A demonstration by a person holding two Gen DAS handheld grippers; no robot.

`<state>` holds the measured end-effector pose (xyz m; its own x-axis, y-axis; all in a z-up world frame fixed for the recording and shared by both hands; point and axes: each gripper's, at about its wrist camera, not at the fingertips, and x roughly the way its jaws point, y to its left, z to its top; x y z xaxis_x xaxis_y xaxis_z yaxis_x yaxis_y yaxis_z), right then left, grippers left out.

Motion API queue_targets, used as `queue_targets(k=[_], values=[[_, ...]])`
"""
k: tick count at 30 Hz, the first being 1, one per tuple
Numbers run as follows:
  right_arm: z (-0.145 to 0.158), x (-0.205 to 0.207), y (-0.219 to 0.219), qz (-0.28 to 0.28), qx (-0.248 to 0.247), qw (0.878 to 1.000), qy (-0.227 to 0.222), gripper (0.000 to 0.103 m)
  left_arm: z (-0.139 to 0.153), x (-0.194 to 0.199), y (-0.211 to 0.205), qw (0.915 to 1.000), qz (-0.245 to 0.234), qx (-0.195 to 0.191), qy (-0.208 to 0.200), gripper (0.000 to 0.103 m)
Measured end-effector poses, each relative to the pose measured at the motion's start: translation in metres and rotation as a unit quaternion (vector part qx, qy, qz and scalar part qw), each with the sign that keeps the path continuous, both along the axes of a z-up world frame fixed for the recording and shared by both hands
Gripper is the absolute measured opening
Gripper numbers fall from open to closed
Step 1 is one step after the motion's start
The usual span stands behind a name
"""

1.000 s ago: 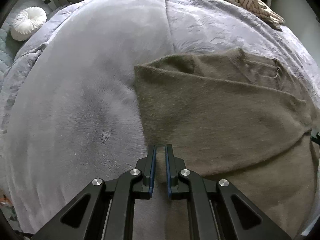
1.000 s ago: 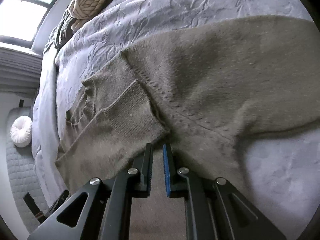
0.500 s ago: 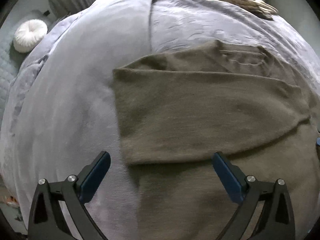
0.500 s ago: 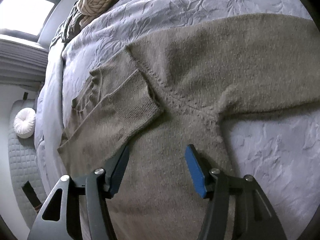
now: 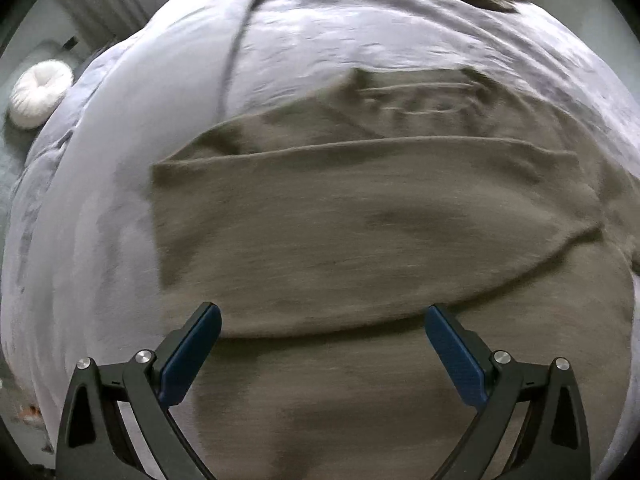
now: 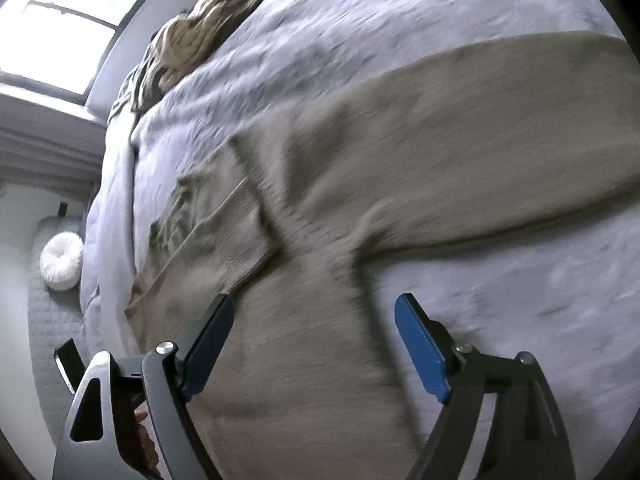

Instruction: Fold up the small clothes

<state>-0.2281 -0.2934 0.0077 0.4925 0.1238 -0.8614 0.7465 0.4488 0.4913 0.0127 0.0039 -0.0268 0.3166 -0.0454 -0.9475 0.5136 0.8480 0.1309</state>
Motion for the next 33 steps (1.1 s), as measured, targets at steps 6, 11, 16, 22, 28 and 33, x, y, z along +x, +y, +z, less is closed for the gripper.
queue_targets(k=[6, 11, 16, 22, 28, 33], values=[[-0.001, -0.060, -0.048, -0.105, 0.008, 0.994, 0.007, 0.085, 0.002, -0.019, -0.040, 0.9985, -0.048, -0.021, 0.014, 0.102], [0.007, -0.110, -0.087, -0.210, -0.020, 0.977, 0.005, 0.085, 0.004, -0.033, -0.073, 0.9968, -0.072, -0.028, 0.019, 0.102], [0.004, -0.139, -0.120, -0.276, -0.006, 0.961, -0.029, 0.085, 0.003, -0.043, -0.090, 0.9954, -0.086, -0.032, 0.028, 0.102], [-0.001, -0.144, -0.148, -0.317, 0.017, 0.945, -0.082, 0.085, 0.004, -0.051, -0.108, 0.9954, -0.088, -0.028, 0.027, 0.102], [-0.013, -0.144, -0.160, -0.353, 0.059, 0.927, -0.112, 0.064, 0.003, -0.048, -0.111, 0.9963, -0.069, -0.033, 0.039, 0.102], [-0.020, -0.145, -0.160, -0.340, 0.080, 0.930, -0.118, 0.007, 0.001, -0.043, -0.105, 0.9976, -0.054, -0.027, 0.034, 0.102]])
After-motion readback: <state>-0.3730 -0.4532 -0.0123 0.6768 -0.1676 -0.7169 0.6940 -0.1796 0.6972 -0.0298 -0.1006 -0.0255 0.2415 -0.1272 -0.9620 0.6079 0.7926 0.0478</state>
